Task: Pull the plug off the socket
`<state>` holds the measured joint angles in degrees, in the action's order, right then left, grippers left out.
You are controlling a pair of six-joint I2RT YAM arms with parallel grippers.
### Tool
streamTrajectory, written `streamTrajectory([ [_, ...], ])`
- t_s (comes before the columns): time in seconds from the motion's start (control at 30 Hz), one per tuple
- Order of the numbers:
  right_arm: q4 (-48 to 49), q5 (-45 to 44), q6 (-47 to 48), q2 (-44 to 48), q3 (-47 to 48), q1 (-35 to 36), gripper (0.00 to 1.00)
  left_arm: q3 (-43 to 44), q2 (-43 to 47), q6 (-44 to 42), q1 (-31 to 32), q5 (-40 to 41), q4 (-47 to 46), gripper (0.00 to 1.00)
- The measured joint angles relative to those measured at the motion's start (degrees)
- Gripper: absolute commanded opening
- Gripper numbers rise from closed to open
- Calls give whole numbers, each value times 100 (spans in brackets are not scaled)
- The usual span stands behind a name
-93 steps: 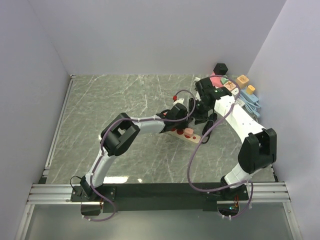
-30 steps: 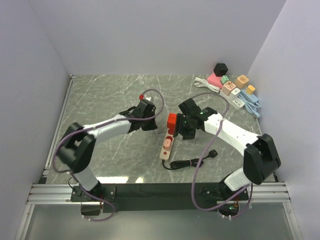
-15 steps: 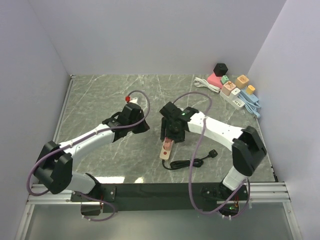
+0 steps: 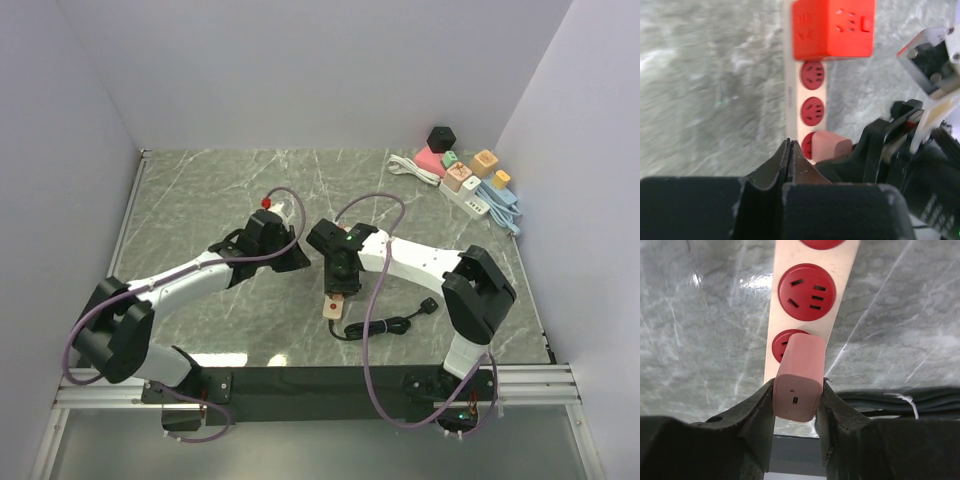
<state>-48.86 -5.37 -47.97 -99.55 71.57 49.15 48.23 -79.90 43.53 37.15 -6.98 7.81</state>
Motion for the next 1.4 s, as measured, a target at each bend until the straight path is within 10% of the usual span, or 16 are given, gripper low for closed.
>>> streamTrajectory([
  [0.73, 778, 846, 1246, 820, -811, -485, 0, -125, -2481, 472, 431, -1818, -3235, 1],
  [1.03, 20, 184, 1204, 1207, 348, -680, 0, -144, -2994, 540, 485, -2013, -4129, 0],
  [1.4, 199, 9, 1198, 2057, -402, -2721, 0, -219, -1801, 295, 374, -1598, -2524, 1],
])
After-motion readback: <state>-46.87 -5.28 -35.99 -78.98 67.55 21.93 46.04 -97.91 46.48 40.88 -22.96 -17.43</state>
